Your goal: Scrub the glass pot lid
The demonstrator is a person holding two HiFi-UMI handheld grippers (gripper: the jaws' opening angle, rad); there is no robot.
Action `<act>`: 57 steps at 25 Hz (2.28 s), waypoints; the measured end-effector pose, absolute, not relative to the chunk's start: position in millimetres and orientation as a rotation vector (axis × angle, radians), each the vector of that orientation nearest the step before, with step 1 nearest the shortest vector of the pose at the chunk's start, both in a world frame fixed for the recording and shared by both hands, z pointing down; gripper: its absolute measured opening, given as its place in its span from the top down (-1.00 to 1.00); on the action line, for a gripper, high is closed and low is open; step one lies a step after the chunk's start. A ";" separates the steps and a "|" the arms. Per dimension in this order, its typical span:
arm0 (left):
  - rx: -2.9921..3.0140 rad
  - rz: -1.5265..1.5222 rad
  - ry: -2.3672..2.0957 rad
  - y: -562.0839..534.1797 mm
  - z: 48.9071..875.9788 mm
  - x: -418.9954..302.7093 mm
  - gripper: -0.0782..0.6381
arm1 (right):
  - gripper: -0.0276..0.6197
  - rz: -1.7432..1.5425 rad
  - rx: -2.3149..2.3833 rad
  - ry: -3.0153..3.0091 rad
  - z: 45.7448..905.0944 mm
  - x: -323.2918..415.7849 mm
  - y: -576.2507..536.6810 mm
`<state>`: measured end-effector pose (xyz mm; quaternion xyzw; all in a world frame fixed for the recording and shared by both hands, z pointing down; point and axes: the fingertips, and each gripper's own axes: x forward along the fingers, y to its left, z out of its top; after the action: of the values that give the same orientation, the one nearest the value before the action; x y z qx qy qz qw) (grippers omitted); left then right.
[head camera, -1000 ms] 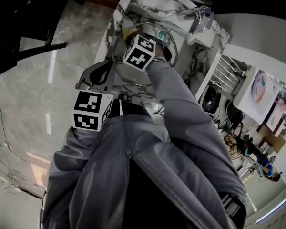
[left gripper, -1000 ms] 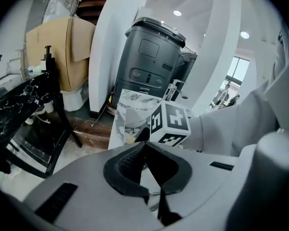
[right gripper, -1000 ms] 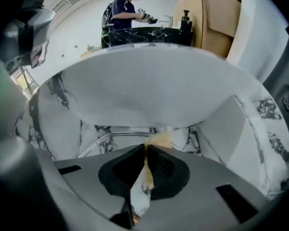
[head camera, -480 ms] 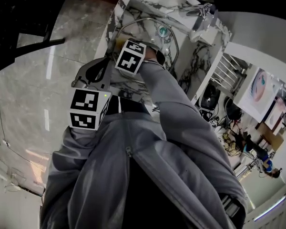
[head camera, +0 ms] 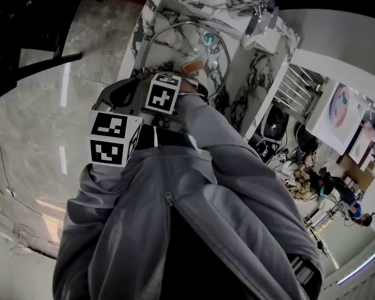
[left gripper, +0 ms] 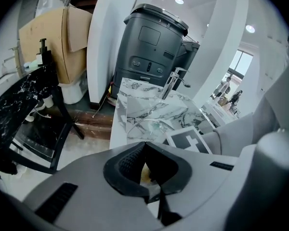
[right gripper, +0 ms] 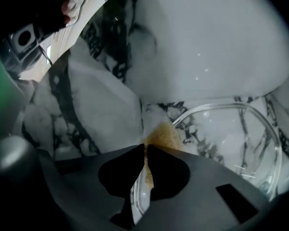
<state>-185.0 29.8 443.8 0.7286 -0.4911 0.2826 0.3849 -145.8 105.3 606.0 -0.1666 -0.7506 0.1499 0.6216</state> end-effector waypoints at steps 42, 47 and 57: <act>1.987 0.755 -1.090 8.4 457.6 -123.3 0.74 | 0.78 0.261 0.214 -1.903 609.2 -65.0 -93.9; 2.002 0.761 -1.089 16.0 453.9 -122.2 0.74 | 0.78 0.291 0.232 -1.822 607.9 -30.3 -75.9; 2.040 0.768 -1.062 33.1 449.4 -110.1 0.74 | 0.78 0.415 0.082 -1.806 602.4 -22.2 29.5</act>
<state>-110.1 33.1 449.4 0.7879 -0.4101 0.2967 0.3507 -22.2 29.5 602.4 0.0353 -0.7790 0.1788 0.5999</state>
